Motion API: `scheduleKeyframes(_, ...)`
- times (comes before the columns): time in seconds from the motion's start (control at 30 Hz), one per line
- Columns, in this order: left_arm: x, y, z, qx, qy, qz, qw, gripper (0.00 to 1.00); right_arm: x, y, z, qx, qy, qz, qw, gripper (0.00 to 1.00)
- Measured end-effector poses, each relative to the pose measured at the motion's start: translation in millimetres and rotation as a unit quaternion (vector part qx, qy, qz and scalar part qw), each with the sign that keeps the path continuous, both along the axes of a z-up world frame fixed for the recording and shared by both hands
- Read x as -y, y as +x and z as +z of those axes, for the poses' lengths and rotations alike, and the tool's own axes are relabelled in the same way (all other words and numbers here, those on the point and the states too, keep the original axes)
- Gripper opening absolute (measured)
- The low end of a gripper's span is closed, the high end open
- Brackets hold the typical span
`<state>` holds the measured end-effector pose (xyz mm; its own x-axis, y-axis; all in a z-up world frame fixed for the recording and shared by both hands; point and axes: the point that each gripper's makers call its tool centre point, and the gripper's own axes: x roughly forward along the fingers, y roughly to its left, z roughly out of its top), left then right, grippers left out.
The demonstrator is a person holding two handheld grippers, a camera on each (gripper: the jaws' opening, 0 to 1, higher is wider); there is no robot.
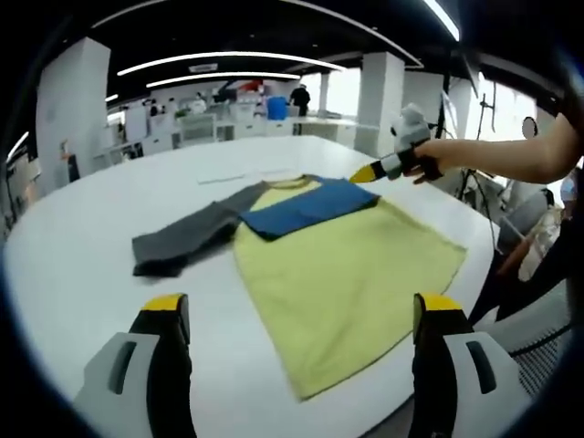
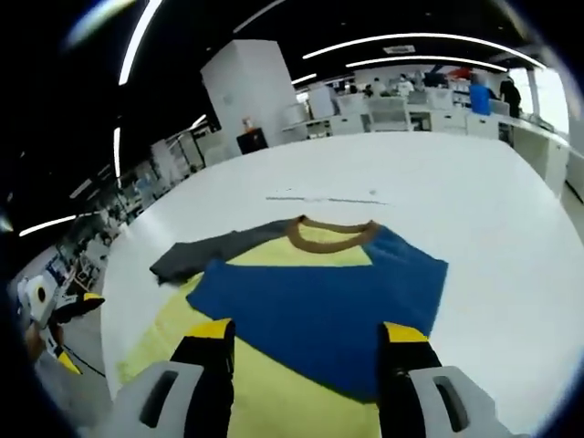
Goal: Fold the garment on the visible template until the final outline fits inside the template.
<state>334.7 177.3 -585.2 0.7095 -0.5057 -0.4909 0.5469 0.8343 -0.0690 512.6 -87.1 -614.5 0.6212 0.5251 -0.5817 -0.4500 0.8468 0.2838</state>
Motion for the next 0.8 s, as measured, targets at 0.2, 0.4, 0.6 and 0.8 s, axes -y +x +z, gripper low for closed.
scheduleKeyframes(0.2,3,-2.3,-1.7,-0.007,-0.001,-0.004,1.0,0.99,33,-6,-4.4,0.004,0.011,-0.027,0.9996,0.48)
scheduleKeyframes(0.4,6,-3.2,-1.4,-0.008,-0.001,-0.008,0.9999,0.99,54,-14,-13.2,0.006,-0.018,-0.021,0.9996,0.37)
scheduleKeyframes(0.6,10,-3.0,-0.8,-0.009,-0.003,-0.009,0.9999,0.98,69,-17,-17.9,0.01,-0.027,-0.037,0.9989,0.22)
scheduleKeyframes(0.8,9,-3.9,-3.8,-0.016,0.001,-0.005,0.9999,0.96,73,-27,-24.8,0.011,-0.044,-0.041,0.9981,0.17)
